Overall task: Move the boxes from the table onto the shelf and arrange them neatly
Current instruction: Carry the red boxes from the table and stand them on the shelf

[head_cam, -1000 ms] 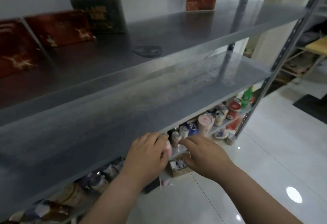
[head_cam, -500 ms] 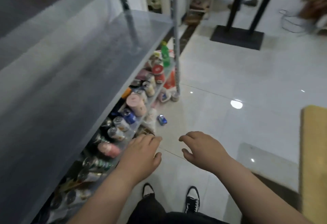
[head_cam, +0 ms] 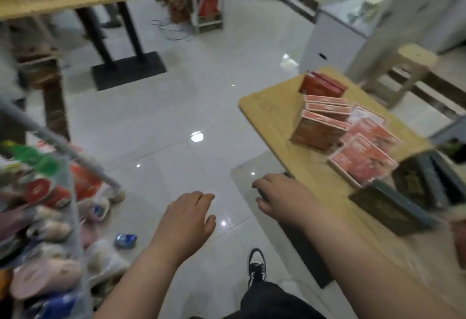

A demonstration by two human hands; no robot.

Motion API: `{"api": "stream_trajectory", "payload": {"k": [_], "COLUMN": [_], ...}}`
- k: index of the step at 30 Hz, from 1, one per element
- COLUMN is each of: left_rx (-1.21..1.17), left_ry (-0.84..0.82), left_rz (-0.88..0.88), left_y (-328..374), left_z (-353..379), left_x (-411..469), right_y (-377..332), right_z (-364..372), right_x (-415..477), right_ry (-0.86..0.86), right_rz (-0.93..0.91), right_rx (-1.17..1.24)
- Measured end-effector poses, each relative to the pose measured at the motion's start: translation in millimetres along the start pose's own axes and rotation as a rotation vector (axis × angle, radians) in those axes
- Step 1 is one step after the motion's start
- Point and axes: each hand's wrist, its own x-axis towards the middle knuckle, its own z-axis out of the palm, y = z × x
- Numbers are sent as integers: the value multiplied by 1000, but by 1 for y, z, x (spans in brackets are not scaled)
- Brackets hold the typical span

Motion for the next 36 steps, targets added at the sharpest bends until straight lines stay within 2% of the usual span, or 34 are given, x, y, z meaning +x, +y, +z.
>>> {"api": "stream_trajectory", "payload": {"k": [7,15,18,24,30,36], "left_rx": [-4,49,39,-50,-71,-69], "left_ry": [-39,14,58,44,-2,-132], "left_rz": [235,351,362,347,394,494], "left_y": [66,139,162,187,177,188], "left_z": [-7,-23,-34,-42,-33,-11], "left_x": [78,195,241,341,469,604], "right_y": [77,189,228,296,358,419], "right_z": [-9,-51,-68,-94,-102,-100], "right_x": [-47,-25,-7,43,121,204], "right_ry": [61,129,143,181,202,178], "right_rz": [331,417,393,433,532,711], "right_rx": [98,149,117,138,181,262]}}
